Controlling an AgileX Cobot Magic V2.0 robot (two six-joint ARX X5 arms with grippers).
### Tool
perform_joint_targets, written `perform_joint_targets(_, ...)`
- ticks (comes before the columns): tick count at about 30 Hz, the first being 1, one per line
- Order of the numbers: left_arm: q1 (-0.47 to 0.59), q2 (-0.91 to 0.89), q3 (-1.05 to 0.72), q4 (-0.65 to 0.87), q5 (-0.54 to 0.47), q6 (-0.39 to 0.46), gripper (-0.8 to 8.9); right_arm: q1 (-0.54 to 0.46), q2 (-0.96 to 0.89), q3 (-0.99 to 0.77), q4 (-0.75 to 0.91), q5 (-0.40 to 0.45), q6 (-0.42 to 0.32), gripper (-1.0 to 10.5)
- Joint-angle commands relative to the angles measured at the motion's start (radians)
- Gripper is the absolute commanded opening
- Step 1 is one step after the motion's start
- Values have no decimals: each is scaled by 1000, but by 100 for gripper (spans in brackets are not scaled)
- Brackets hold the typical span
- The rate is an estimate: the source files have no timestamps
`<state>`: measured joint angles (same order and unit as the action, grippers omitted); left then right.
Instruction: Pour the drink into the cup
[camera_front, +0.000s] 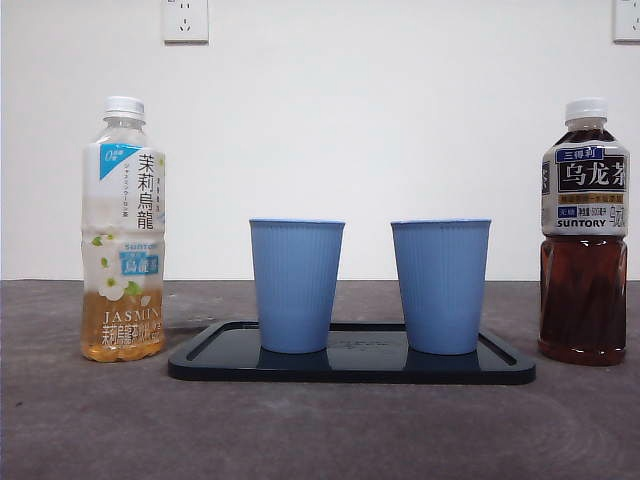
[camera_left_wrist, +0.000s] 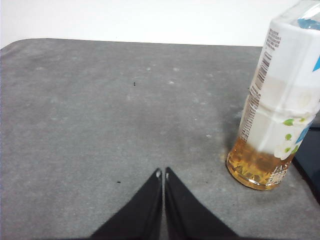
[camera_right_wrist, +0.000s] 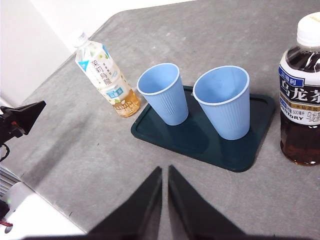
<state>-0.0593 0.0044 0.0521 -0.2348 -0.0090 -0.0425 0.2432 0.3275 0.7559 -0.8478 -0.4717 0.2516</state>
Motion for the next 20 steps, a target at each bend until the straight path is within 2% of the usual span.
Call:
perform_joint_targets(1,2,-1,-20,-7,-3,8,7,5,2,11,11,0,2,17)
perform_joint_targets(5,2,-1,-19,-7,-3,8,7,-10,2,10,18,2,-5,17)
perform_joint_targets(8,2,-1,-19,-7,-3,8,7,-48,1,-6,84,0,-6,17)
perform_joint_targets(10,2,-1,-19,-7,-3,8,7,-83,-12,-48,168,20,-52,16)
perform_joint_targets(16,2,-1,-19,-7,-3,8,7,-153,-102,-304,494,219,-57,16)
perform_joint_targets(20,2,-1,-19,-7,-3,8,7,-176,-177,-456,584,325,-59,16)
